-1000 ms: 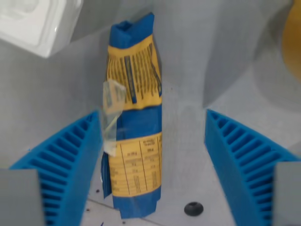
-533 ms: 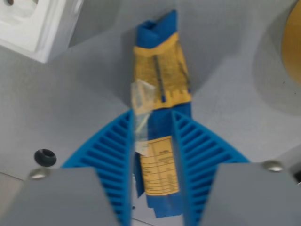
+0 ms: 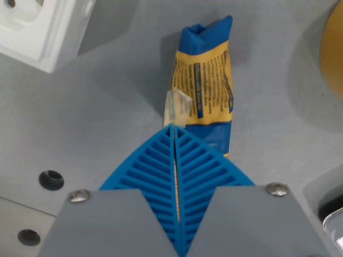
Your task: Pick up the blue bag
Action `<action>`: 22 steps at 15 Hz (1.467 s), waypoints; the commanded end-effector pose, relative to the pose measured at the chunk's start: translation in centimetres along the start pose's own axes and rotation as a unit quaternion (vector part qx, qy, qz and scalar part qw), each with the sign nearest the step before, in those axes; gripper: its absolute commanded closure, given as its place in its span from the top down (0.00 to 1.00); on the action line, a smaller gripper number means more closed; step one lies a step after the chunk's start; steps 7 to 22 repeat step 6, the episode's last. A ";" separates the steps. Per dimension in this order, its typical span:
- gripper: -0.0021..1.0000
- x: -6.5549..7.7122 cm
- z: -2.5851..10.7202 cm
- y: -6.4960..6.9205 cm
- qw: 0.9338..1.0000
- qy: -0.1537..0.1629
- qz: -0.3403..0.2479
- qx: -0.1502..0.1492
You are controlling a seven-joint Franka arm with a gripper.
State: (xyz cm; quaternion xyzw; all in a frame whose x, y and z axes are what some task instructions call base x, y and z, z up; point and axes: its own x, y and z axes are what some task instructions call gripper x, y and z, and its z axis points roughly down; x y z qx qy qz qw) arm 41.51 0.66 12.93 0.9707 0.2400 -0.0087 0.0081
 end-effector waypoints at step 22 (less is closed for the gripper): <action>0.00 -1.5 -4.1 -0.2 0.999 0.023 -0.008 -0.030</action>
